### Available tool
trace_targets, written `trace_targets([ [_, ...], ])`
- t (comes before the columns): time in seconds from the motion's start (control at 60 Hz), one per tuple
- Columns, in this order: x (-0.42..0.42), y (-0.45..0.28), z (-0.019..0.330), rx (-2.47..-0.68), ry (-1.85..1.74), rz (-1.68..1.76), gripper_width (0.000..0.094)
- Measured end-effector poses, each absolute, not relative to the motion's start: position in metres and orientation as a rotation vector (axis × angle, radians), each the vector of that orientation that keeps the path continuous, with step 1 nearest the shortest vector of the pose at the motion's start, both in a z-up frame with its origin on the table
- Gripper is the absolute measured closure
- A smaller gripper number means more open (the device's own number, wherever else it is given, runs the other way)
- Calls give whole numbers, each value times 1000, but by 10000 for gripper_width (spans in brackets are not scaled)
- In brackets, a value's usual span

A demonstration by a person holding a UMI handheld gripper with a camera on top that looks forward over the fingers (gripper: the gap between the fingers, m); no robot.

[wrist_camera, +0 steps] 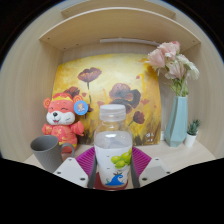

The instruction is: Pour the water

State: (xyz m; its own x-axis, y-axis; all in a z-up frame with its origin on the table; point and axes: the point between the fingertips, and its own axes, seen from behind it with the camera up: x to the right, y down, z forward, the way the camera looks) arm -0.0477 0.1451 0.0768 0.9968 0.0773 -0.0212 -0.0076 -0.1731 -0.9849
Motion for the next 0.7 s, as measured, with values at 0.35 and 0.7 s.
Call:
trace_targets([
  [0.35, -40, 60, 60, -1872, 4, 61, 105],
  [0.7, -66, -76, 44, -1990, -19, 78, 98],
])
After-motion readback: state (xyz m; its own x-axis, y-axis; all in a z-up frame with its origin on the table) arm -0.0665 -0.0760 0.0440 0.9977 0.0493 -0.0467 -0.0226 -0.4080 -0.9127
